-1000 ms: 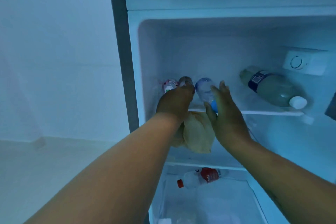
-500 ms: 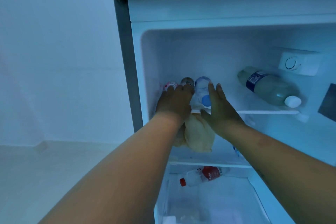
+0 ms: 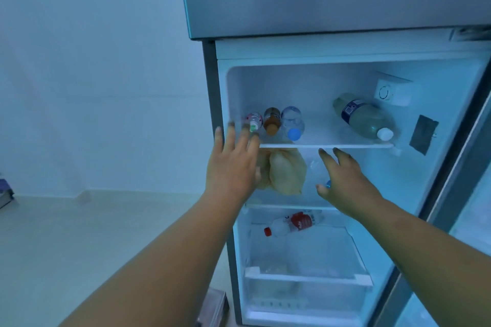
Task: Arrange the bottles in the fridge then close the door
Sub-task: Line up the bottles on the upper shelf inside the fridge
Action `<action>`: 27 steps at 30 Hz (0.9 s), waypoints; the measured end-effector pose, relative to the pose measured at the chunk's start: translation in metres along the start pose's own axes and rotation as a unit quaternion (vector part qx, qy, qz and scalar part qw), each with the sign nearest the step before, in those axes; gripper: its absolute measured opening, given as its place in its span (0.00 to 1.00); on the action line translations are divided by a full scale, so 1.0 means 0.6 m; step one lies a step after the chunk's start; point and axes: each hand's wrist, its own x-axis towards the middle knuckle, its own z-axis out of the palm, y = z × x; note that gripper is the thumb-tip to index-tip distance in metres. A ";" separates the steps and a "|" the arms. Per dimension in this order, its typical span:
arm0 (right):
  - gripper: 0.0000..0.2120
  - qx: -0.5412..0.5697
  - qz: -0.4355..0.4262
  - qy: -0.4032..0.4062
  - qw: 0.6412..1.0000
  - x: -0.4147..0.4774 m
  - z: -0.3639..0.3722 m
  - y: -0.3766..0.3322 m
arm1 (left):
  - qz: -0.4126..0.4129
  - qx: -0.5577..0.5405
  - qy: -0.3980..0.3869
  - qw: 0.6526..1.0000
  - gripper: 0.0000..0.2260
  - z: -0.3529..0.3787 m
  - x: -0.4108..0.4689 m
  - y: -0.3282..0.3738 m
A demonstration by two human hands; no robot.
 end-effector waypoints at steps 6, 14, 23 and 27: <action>0.36 -0.028 0.023 -0.010 0.999 -0.015 0.004 0.008 | -0.212 -0.127 -0.051 0.968 0.48 0.012 -0.050 -0.006; 0.32 -0.061 0.080 -0.022 0.995 0.010 0.098 0.083 | -0.393 -0.537 0.014 0.746 0.44 0.147 -0.102 0.030; 0.34 -0.052 0.113 -0.010 0.992 0.098 0.222 0.181 | -0.402 -0.530 0.038 0.746 0.09 0.274 -0.155 0.053; 0.33 -0.057 0.112 -0.010 0.992 0.159 0.239 0.192 | -0.392 -0.516 0.045 0.760 0.10 0.284 -0.159 0.051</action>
